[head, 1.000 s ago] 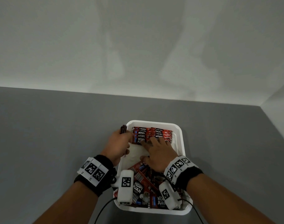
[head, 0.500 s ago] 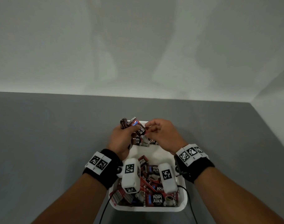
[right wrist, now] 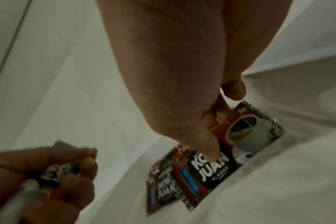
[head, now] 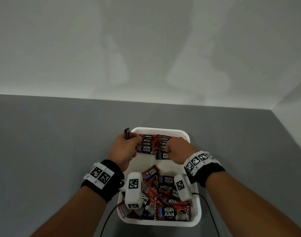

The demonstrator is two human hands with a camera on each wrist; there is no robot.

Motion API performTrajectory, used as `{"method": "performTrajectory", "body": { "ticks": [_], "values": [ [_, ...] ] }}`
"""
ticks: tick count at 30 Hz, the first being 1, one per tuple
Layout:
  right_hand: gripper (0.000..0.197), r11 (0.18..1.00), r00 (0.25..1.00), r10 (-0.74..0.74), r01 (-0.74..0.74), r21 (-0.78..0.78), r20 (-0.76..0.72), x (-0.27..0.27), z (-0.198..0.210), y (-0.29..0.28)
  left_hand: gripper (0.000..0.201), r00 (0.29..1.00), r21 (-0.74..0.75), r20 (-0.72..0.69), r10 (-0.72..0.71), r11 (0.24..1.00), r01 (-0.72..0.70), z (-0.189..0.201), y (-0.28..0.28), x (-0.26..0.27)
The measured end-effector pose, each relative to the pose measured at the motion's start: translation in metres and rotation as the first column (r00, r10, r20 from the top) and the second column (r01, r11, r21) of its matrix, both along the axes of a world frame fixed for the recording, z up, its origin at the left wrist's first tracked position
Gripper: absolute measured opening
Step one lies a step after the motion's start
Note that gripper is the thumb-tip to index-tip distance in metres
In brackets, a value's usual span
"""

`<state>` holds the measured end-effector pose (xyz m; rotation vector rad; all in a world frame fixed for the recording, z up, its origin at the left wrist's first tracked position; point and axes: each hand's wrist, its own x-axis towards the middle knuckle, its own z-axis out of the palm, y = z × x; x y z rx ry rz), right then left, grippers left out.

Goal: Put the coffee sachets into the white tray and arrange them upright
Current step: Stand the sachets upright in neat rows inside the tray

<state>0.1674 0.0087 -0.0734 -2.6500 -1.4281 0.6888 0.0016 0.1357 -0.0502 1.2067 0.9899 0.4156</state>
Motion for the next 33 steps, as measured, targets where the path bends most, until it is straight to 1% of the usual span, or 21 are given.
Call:
{"method": "performTrajectory", "body": {
  "ticks": [3,7,9,11,13,14,15,16,18,21,22,24,25,26,27,28,31,33],
  "values": [
    [0.02,0.999,0.997,0.027,-0.026,-0.02,0.069,-0.003,-0.01,0.006,0.013,0.998,0.022,-0.033,-0.056,0.998,0.057,-0.002,-0.005,-0.003],
    [0.015,0.999,0.981,0.04,-0.042,0.004,0.191,-0.009,-0.011,0.009,0.015,0.985,0.074,-0.1,-0.14,0.986,0.148,-0.005,-0.008,-0.005],
    [0.015,0.998,0.985,0.016,-0.027,0.062,0.174,-0.01,-0.011,0.007,0.014,0.97,0.114,-0.155,-0.186,0.972,0.204,-0.004,-0.009,-0.006],
    [0.016,0.993,0.993,-0.01,-0.004,0.121,0.117,-0.013,-0.01,0.002,0.013,0.957,0.142,-0.2,-0.208,0.961,0.238,-0.003,-0.008,-0.006],
    [0.012,0.992,0.999,0.017,-0.023,0.124,0.049,-0.017,-0.008,-0.005,0.01,0.937,0.163,-0.245,-0.248,0.942,0.292,-0.004,-0.007,-0.006],
    [0.012,0.993,0.999,0.045,-0.047,0.105,0.022,-0.021,-0.008,-0.008,0.01,0.916,0.19,-0.287,-0.28,0.921,0.341,-0.004,-0.007,-0.006],
    [0.014,0.994,0.998,0.069,-0.069,0.085,0.001,-0.024,-0.008,-0.013,0.012,0.884,0.226,-0.342,-0.32,0.885,0.408,-0.005,-0.006,-0.004],
    [0.018,0.994,0.996,0.086,-0.085,0.07,-0.02,-0.027,-0.007,-0.016,0.014,0.839,0.263,-0.404,-0.366,0.831,0.489,-0.006,-0.006,-0.002],
    [0.027,0.992,0.993,0.12,-0.119,0.043,-0.019,-0.032,-0.009,-0.021,0.016,0.722,0.31,-0.527,-0.449,0.689,0.655,-0.004,-0.009,0.003],
    [0.037,0.981,0.979,0.19,-0.188,-0.04,0.072,-0.035,-0.014,-0.025,0.021,0.544,0.306,-0.625,-0.561,0.465,0.831,-0.002,-0.016,0.013],
    [0.04,0.98,0.975,0.197,-0.192,-0.059,0.099,-0.036,-0.015,-0.026,0.022,0.49,0.29,-0.653,-0.577,0.407,0.866,-0.003,-0.017,0.015],
    [0.043,0.981,0.975,0.186,-0.178,-0.075,0.119,-0.036,-0.018,-0.028,0.019,0.391,0.255,-0.735,-0.554,0.309,0.916,-0.009,-0.019,0.02],
    [0.045,0.982,0.976,0.181,-0.173,-0.076,0.118,-0.036,-0.019,-0.03,0.026,0.34,0.226,-0.784,-0.519,0.272,0.935,-0.012,-0.019,0.021],
    [0.048,0.983,0.977,0.177,-0.169,-0.076,0.117,-0.036,-0.02,-0.03,0.034,0.295,0.196,-0.825,-0.483,0.245,0.949,-0.016,-0.018,0.022],
    [0.05,0.984,0.978,0.172,-0.164,-0.075,0.119,-0.035,-0.021,-0.031,0.039,0.265,0.174,-0.847,-0.461,0.23,0.958,-0.019,-0.018,0.023],
    [0.053,0.985,0.979,0.165,-0.157,-0.073,0.121,-0.035,-0.022,-0.031,0.042,0.254,0.17,-0.856,-0.45,0.218,0.961,-0.022,-0.019,0.023],
    [0.062,0.988,0.979,0.149,-0.14,-0.072,0.14,-0.035,-0.024,-0.031,0.044,0.256,0.183,-0.872,-0.416,0.209,0.961,-0.028,-0.02,0.025],
    [0.066,0.989,0.979,0.14,-0.13,-0.075,0.146,-0.035,-0.024,-0.031,0.046,0.27,0.186,-0.871,-0.41,0.233,0.954,-0.031,-0.018,0.025]
  ]
}}
